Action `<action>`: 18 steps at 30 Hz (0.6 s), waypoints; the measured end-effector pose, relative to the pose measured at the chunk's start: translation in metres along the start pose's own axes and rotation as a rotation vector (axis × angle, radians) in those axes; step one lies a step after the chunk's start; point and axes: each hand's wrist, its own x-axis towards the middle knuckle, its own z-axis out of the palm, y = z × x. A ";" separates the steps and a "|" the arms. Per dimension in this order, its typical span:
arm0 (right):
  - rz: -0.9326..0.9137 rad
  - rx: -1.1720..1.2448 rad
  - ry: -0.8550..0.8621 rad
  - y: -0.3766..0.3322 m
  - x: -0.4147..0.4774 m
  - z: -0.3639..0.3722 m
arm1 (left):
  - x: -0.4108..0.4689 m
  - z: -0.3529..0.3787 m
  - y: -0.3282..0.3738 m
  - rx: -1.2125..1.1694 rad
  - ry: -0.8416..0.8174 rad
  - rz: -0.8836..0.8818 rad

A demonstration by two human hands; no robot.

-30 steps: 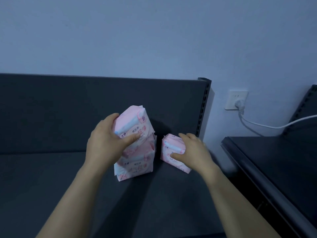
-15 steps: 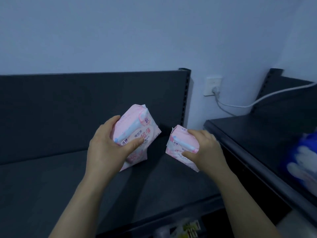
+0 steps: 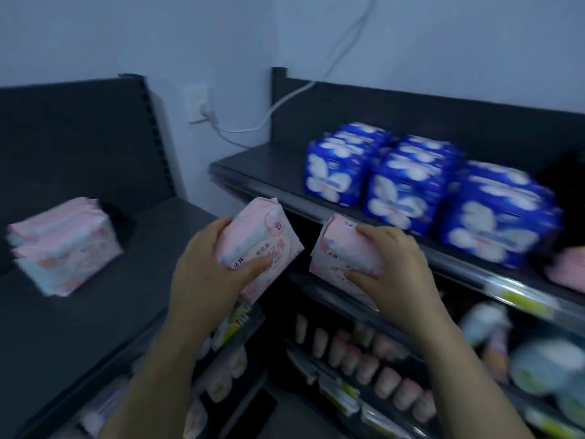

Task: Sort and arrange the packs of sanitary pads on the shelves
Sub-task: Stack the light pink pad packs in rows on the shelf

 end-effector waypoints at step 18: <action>0.555 -0.399 0.367 0.188 -0.293 -0.293 | -0.198 0.273 0.229 -0.314 -0.677 0.360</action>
